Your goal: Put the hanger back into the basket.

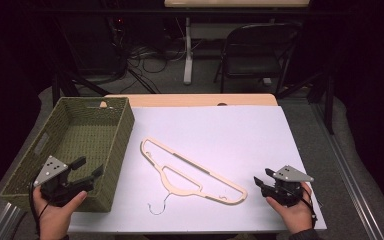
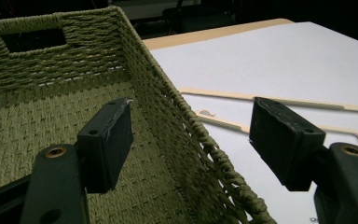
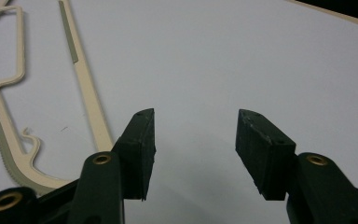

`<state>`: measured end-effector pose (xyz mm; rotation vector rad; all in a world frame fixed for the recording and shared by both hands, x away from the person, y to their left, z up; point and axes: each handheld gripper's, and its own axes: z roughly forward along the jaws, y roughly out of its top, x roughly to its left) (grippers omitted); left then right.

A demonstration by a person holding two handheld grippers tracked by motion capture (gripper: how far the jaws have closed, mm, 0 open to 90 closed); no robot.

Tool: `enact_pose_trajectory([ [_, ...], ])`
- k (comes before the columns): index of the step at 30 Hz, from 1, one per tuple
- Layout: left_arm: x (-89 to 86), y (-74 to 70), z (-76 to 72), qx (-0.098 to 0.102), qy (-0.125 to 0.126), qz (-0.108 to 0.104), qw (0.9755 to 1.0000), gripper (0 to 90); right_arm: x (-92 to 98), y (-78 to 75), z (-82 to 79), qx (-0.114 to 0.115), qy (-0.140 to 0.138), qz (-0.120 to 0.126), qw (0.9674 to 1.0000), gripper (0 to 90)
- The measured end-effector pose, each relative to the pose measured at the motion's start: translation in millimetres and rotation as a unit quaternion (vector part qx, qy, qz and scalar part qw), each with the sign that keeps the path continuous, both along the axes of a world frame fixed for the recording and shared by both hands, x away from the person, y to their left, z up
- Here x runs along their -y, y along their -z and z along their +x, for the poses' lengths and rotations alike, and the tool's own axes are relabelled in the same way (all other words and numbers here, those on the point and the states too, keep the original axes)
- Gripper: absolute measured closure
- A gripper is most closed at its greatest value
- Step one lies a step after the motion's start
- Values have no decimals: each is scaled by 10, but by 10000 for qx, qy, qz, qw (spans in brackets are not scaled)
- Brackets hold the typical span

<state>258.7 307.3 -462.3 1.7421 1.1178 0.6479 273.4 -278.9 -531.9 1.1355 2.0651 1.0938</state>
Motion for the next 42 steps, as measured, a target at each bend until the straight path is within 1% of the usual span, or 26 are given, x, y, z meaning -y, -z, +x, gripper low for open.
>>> enact_pose_trajectory([
  [4,-6,-6,-5,13,-11,-44,10000,299,0,7,-28,-37,6,9,10000,471],
  [8,3,-15,-11,30,-22,48,10000,300,-6,-15,-12,13,-13,6,10000,469],
  [10,-1,-23,-12,42,-39,43,10000,300,-8,-16,-5,7,-20,5,10000,467],
  [16,0,-18,-36,16,-16,41,10000,299,-46,-10,21,-115,-75,-34,9999,467],
  [19,2,-23,-59,32,-21,25,10000,299,-95,-61,48,-146,-128,-126,9997,463],
  [20,-2,-36,-78,49,-11,11,10000,299,-140,-130,58,-186,-207,-229,9993,462],
  [21,-2,-36,-78,49,-11,11,10000,299,-140,-130,58,-186,-207,-229,9993,462],
  [22,-5,-48,-94,76,-21,-14,10000,299,-195,-204,78,-205,-299,-327,9988,458],
  [23,-5,-48,-94,76,-21,-14,10000,299,-195,-204,78,-205,-299,-327,9988,458],
  [24,-5,-49,-95,71,-21,-22,10000,299,-227,-245,95,-271,-352,-399,9982,458],
  [25,-3,-49,-96,72,-19,-19,10000,299,-306,-335,132,-322,-502,-544,9967,457],
  [26,-1,-48,-96,69,-8,-22,10000,299,-348,-387,154,-358,-584,-622,9957,457],
  [27,1,-46,-95,65,0,-14,10000,299,-348,-387,154,-358,-584,-622,9957,457],
  [28,5,-44,-92,59,-3,-16,10000,299,-438,-489,207,-353,-743,-775,9936,457],
  [29,4,-44,-92,58,-5,-20,10000,299,-482,-547,228,-424,-790,-870,9922,457],
  [30,4,-44,-92,58,-5,-20,10000,300,-530,-580,267,-394,-868,-842,9919,459],
  [32,-5,-45,-90,51,-15,-19,10000,299,-620,-655,329,-511,-983,-900,9898,459],
  [33,-5,-45,-90,51,-15,-19,10000,299,-620,-655,329,-511,-983,-900,9898,459],
  [34,-9,-46,-89,47,-24,-19,10000,300,-709,-705,394,-633,-1074,-972,9874,460],
  [35,-9,-46,-89,47,-24,-19,10000,299,-709,-705,394,-633,-1074,-972,9874,460],
  [36,-10,-46,-89,48,-24,-22,10000,299,-783,-749,452,-725,-1133,-1011,9857,462],
  [37,-9,-46,-88,43,-21,-21,10000,299,-783,-749,452,-725,-1133,-1011,9857,462],
  [38,-8,-44,-86,46,-10,-26,10000,300,-850,-794,515,-846,-1196,-1095,9831,466],
  [39,-7,-43,-84,43,-6,-23,10000,300,-850,-794,515,-846,-1196,-1095,9831,466],
  [41,-5,-40,-83,29,-4,-4,10000,300,-901,-793,573,-808,-1206,-1036,9840,468],
  [42,-3,-37,-82,34,-5,-14,10000,300,-903,-851,598,-1142,-1276,-1224,9776,468],
])
